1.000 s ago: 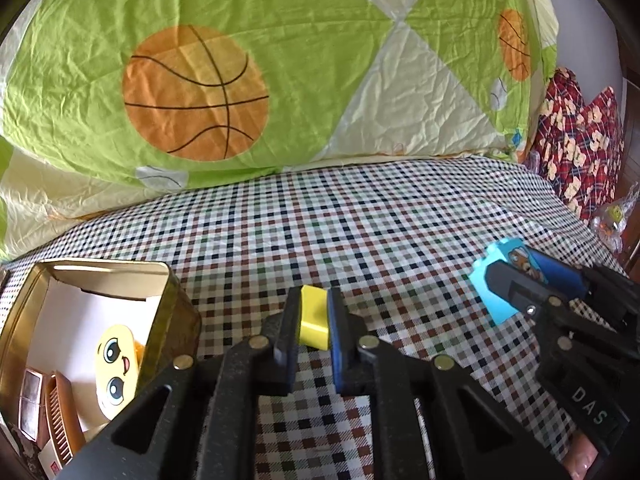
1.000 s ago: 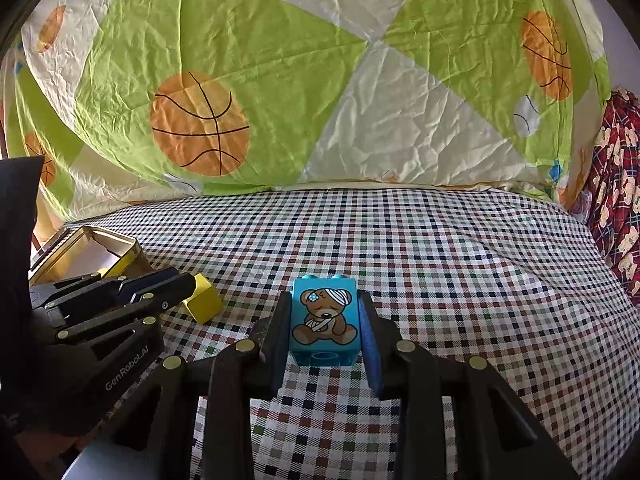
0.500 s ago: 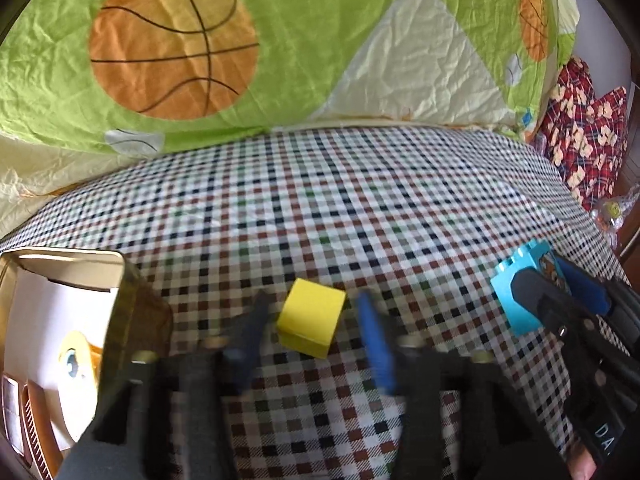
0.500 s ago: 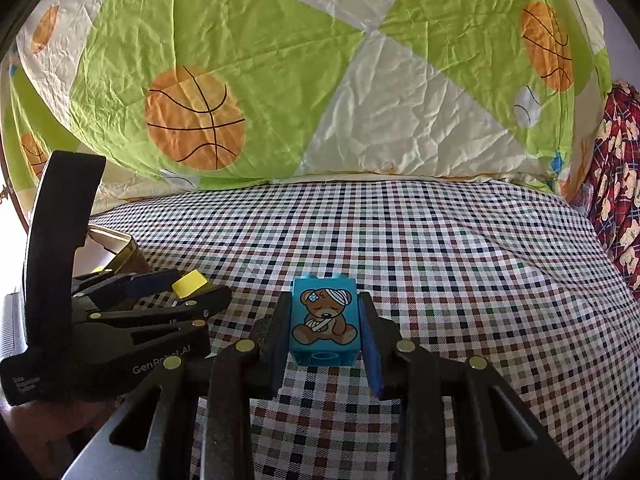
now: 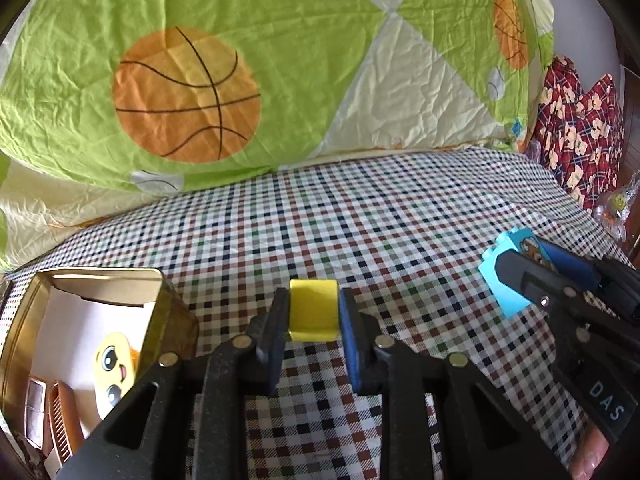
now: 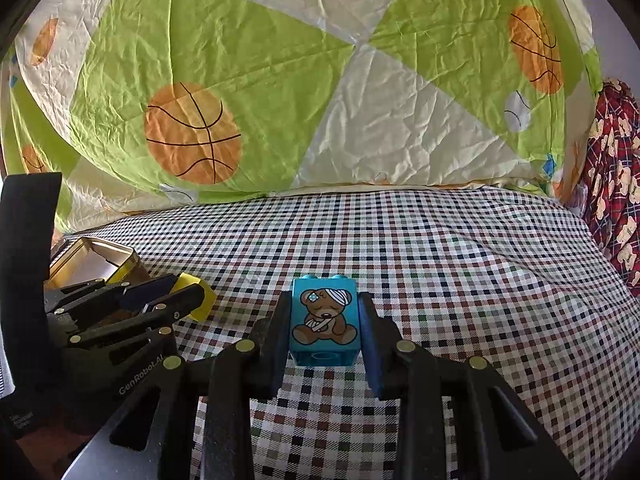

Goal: Organize rigid objects
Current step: 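Carry the yellow block in the left tool and blue block in the right toward the tin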

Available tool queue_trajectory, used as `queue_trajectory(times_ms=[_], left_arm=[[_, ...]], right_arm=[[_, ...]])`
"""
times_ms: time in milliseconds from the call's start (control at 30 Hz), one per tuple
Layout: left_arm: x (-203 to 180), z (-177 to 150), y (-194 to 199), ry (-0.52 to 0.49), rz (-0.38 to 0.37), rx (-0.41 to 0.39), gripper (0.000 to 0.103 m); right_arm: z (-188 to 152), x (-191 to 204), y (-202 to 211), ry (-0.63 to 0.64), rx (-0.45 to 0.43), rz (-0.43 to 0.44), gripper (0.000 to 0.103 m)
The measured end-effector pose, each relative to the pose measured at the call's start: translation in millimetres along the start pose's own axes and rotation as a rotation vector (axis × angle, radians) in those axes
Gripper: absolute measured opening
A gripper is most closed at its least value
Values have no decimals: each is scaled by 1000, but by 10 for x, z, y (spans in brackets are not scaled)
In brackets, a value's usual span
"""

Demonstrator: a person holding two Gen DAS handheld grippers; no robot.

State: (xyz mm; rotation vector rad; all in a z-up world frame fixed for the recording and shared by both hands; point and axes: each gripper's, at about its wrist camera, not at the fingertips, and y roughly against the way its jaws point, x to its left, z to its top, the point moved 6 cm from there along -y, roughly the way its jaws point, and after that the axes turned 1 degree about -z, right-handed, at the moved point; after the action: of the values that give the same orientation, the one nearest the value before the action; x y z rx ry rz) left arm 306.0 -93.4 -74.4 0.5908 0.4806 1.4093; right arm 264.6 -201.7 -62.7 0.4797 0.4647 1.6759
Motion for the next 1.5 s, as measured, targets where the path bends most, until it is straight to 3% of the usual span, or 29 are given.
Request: queue_trajectory(times_ms=[700, 1100, 1500], left_arm=[[127, -140, 634, 51, 37, -203, 23], [217, -288, 883, 85, 19, -241, 23], [253, -417, 1072, 78, 33, -262, 23]], right_arm=[[15, 158, 395, 45, -158, 10, 34], [-30, 210, 640, 56, -246, -33, 34], [-38, 210, 729, 55, -276, -74, 34]])
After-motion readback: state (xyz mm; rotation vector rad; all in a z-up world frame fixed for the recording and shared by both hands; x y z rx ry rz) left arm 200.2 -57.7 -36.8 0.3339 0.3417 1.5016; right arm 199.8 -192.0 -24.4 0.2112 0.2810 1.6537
